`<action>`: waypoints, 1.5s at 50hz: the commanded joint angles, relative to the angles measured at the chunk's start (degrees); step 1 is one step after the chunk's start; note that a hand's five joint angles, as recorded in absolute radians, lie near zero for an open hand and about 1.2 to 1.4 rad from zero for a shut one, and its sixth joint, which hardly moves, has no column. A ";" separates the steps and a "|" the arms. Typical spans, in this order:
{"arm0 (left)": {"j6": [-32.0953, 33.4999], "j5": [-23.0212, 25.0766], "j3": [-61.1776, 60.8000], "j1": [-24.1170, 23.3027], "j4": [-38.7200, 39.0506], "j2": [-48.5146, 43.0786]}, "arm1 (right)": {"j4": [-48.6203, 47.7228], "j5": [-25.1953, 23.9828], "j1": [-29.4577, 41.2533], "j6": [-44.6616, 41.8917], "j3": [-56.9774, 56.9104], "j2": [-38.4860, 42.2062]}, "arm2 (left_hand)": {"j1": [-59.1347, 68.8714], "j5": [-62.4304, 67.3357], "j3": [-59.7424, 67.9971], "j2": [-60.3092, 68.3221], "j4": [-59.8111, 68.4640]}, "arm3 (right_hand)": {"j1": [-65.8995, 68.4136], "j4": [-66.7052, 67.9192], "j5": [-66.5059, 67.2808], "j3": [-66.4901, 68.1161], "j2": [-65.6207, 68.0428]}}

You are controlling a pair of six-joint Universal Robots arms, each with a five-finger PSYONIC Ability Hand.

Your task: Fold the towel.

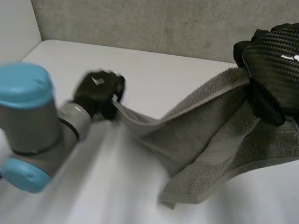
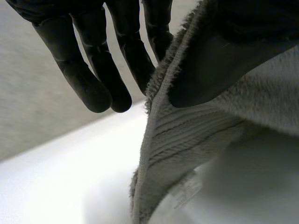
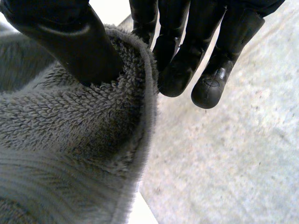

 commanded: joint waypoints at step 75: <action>31.11 -1.54 -7.12 6.79 5.10 -3.43 | -4.22 8.11 -0.11 -12.67 -2.35 40.60 | -2.58 -14.07 -8.20 -6.33 -6.88 | -63.61 -64.80 -62.60 -64.82 -63.37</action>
